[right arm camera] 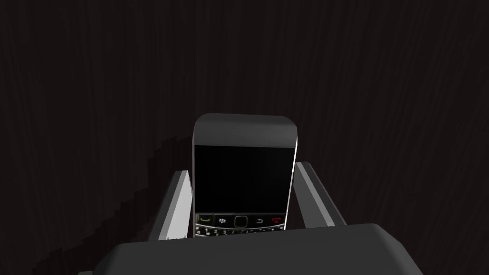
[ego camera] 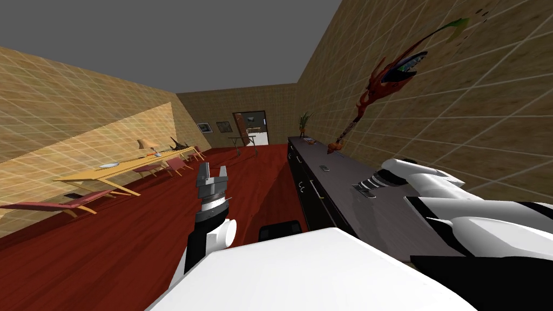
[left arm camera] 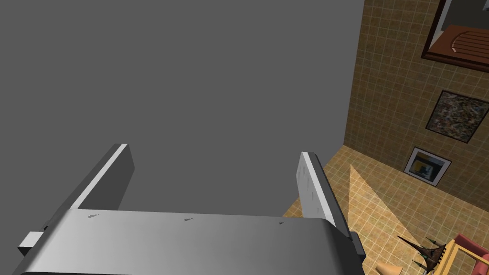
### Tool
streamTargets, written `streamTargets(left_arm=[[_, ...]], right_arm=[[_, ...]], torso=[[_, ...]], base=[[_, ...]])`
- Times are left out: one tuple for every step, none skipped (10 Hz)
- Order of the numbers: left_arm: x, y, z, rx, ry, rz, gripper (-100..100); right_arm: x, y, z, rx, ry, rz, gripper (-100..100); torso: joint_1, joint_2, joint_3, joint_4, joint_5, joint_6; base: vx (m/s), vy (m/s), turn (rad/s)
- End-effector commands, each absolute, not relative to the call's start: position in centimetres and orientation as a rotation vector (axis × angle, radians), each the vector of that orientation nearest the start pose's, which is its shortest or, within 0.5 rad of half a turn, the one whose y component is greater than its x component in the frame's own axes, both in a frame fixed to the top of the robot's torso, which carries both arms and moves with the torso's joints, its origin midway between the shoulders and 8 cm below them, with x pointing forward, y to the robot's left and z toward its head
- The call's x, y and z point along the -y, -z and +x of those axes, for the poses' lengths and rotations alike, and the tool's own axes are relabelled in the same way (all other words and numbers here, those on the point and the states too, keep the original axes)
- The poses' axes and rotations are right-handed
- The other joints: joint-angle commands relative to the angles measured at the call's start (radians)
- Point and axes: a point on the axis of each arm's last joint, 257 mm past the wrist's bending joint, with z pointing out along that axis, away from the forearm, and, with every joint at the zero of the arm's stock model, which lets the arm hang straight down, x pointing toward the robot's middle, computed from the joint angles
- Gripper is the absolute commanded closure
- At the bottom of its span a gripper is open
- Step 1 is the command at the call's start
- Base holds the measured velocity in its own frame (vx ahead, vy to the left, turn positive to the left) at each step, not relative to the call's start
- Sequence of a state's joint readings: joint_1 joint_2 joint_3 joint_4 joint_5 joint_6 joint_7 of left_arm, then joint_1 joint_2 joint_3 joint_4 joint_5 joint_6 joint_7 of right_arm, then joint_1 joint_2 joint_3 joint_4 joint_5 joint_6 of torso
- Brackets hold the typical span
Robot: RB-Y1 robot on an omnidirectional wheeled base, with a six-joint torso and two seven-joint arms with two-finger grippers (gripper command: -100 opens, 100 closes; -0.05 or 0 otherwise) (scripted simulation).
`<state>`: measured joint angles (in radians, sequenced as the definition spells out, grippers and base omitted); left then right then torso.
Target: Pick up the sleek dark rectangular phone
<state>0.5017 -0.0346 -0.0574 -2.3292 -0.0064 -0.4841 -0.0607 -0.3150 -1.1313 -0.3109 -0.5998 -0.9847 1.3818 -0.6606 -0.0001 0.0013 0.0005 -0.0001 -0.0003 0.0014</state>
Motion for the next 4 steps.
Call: streamTargets(left_arm=[[-26.28,-4.3,33.84,-0.579,1.304,-0.638,0],[-26.27,-4.3,33.85,-0.579,1.304,-0.638,0],[-26.27,-4.3,33.85,-0.579,1.304,-0.638,0],[-26.27,-4.3,33.85,-0.579,1.304,-0.638,0]], right_arm=[[68.41,28.79,29.26,0.072,0.336,-3.161,100],[68.01,28.71,29.62,0.086,0.338,-3.147,100],[68.21,28.72,29.57,0.075,0.341,-3.153,100],[68.15,28.75,29.54,0.079,0.338,-3.151,0]], torso=[[0.0,0.0,0.0,0.0,0.0,0.0],[0.0,0.0,0.0,0.0,0.0,-0.001],[0.0,0.0,0.0,0.0,0.0,-0.001],[-0.001,0.0,0.0,0.0,0.0,-0.001]], base=[[0.013,0.018,-0.035],[0.009,0.014,-0.047],[0.005,0.008,-0.011],[0.0,0.0,0.0]])
